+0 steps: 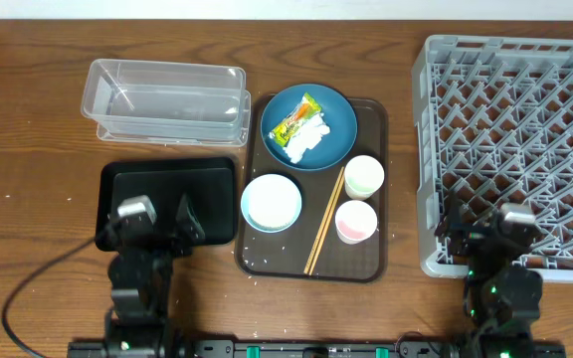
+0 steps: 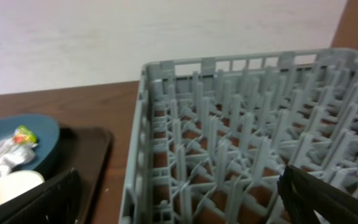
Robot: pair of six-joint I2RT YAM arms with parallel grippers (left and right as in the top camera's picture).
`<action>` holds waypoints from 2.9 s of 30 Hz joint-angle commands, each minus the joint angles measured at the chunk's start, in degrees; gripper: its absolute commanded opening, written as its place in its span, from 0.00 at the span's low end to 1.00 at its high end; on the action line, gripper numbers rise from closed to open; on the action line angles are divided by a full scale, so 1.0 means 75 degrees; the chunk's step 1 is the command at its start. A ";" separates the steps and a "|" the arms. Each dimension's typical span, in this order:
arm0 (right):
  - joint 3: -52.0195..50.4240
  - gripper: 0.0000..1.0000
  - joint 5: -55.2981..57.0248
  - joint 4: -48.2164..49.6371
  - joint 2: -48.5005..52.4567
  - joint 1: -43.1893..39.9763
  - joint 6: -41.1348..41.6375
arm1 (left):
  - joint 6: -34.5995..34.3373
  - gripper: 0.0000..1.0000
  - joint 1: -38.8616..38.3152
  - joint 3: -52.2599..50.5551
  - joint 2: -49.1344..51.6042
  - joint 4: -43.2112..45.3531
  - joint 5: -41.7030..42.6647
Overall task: Sort waste into correct bins and load items into the dishwasher rack
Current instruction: 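Reach the left gripper to the blue plate and grasp the tissue, then carry the tissue with the left gripper and drop it in the clear bin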
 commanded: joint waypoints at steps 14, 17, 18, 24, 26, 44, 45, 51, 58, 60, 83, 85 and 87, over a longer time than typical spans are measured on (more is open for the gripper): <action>0.6053 0.99 0.0329 -0.3445 0.6732 -0.0242 -0.1617 | -0.0096 0.98 0.0032 0.6271 0.5948 -0.4290 0.1848; 0.6799 0.99 -0.0032 -0.3975 0.7571 -0.0323 -0.1591 | -0.0096 0.98 0.0032 0.6336 0.6283 -0.4794 0.1859; 0.6974 0.99 -0.0192 -0.4060 0.7778 -0.0321 -0.1588 | -0.0099 0.98 0.0032 0.6336 0.6385 -0.4943 0.1865; 0.7157 0.99 -0.1075 -0.3582 0.8090 -0.0321 -0.1239 | -0.0099 0.98 0.0032 0.6371 0.6592 -0.4753 0.2323; 0.7160 0.99 -0.1078 -0.3442 0.8026 -0.0323 -0.1212 | -0.0099 0.98 0.0032 0.6429 0.6595 -0.4453 0.2570; 0.7160 0.99 -0.1078 -0.3378 0.7994 -0.1271 0.0017 | 0.0300 0.98 -0.0982 0.9976 0.9815 -0.4707 0.1014; 0.7160 0.99 -0.1078 -0.3407 0.7994 -0.1271 0.0015 | 0.0510 0.98 -0.1177 1.0165 1.0031 -0.4753 0.1017; 0.7157 0.99 -0.1075 -0.3526 0.7994 -0.1271 0.0160 | 0.1483 0.98 -0.2363 1.0392 1.0859 -0.4202 0.1020; 0.7157 0.99 -0.1078 -0.3611 0.7994 -0.1271 0.0160 | 0.1513 0.98 -0.3107 1.0392 1.1733 -0.3733 0.1020; 0.7157 0.99 -0.1078 -0.3611 0.7994 -0.1271 0.0160 | 0.1513 0.98 -0.3194 1.0392 1.2004 -0.3654 0.1020; 0.7157 0.98 -0.1075 -0.3605 0.7994 -0.1271 0.0163 | 0.1510 0.25 -0.3958 1.0319 1.3350 -0.3573 0.1075; 0.7157 0.98 -0.1075 -0.3602 0.7994 -0.1271 0.0160 | 0.1510 0.19 -0.3958 1.0316 1.3350 -0.3576 0.1075; 0.7157 0.98 -0.1075 -0.3602 0.7994 -0.1271 0.0160 | 0.1507 0.06 -0.3958 1.0319 1.3350 -0.3567 0.1075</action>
